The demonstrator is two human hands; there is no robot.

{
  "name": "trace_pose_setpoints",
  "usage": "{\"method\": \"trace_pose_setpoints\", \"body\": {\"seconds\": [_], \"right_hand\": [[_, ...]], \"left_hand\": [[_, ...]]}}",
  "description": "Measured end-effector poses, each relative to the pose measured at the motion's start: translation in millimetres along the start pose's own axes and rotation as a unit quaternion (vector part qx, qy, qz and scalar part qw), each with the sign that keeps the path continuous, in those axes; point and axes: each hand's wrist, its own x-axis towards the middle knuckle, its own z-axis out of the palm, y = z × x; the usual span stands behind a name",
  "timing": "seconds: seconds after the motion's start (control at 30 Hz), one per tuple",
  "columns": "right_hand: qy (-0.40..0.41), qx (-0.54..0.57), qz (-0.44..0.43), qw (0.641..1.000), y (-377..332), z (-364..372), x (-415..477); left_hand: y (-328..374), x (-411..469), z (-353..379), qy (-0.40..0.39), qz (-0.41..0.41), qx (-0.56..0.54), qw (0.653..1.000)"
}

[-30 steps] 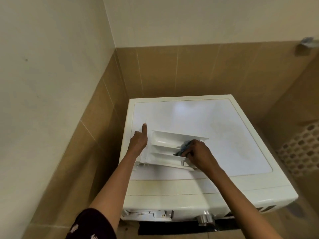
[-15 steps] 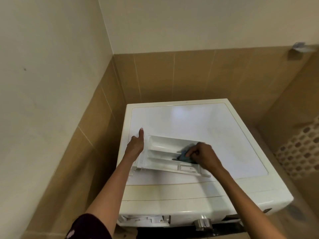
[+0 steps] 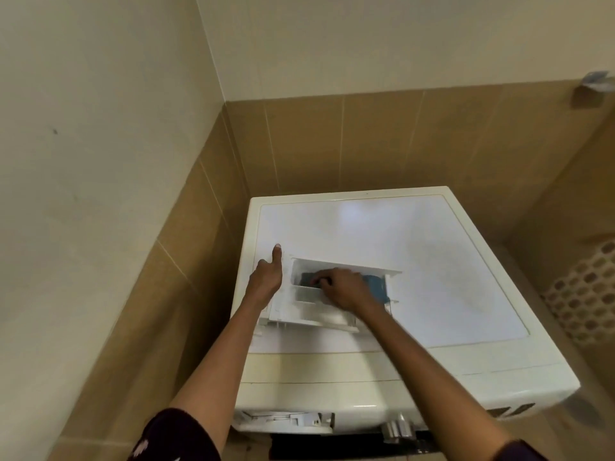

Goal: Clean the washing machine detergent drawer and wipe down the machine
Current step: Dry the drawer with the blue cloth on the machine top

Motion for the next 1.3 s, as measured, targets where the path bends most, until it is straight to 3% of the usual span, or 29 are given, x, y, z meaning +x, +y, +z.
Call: {"method": "trace_pose_setpoints", "body": {"seconds": [0.13,0.2,0.33,0.4,0.63,0.7,0.73,0.8,0.87,0.93,0.97,1.03,1.13,1.2,1.3], "right_hand": [[-0.025,-0.036,0.124,0.991,32.6,-18.0,-4.8],[-0.034,-0.08,0.108,0.99,15.9,-11.5,-2.2],[0.005,0.088,0.013,0.996,-15.6,-0.2,4.6],[-0.005,0.117,-0.014,0.993,-17.3,-0.4,2.1],[-0.103,0.074,0.031,0.991,49.4,-41.8,-0.7],[-0.041,0.087,0.034,0.995,45.3,-44.4,-1.3],[0.006,0.146,0.048,0.988,40.2,-47.6,-3.9],[0.137,0.29,0.059,0.945,35.0,-60.3,-12.7],[0.277,0.365,0.066,0.886,34.3,-75.0,-21.5],[0.329,0.404,0.037,0.852,24.3,-80.6,-23.3],[0.32,0.409,0.009,0.854,15.1,-79.8,-22.2],[0.26,0.351,-0.039,0.899,-3.5,-69.0,-15.6],[0.133,0.153,-0.141,0.969,-32.1,-43.0,-8.8],[0.107,0.037,-0.193,0.975,-41.4,-30.1,-10.7],[0.133,-0.061,-0.217,0.965,-20.6,-35.1,-19.5]], "left_hand": [[3.8,-1.5,5.1,0.001,-0.003,0.017,1.0],[7.1,-3.4,8.1,0.0,-0.002,0.021,1.0],[8.2,-4.3,8.3,0.007,0.003,0.02,1.0],[7.4,-2.7,7.4,0.007,-0.001,0.013,1.0],[10.4,-13.4,5.5,0.011,0.017,0.007,1.0],[13.9,-20.4,5.3,0.013,0.015,0.001,1.0],[13.9,-22.4,5.4,0.019,0.013,-0.007,1.0],[13.6,-30.3,5.5,0.036,0.014,-0.019,0.999],[12.8,-42.4,7.1,0.052,0.035,-0.024,0.998],[10.8,-52.6,9.9,0.068,0.059,-0.035,0.995],[10.3,-57.6,10.4,0.076,0.068,-0.042,0.994],[8.9,-64.4,11.9,0.093,0.087,-0.045,0.991],[6.3,-71.8,14.4,0.12,0.122,-0.053,0.984],[4.6,-76.9,13.2,0.132,0.135,-0.079,0.979],[-4.1,-75.0,10.6,0.165,0.151,-0.122,0.967]]}}
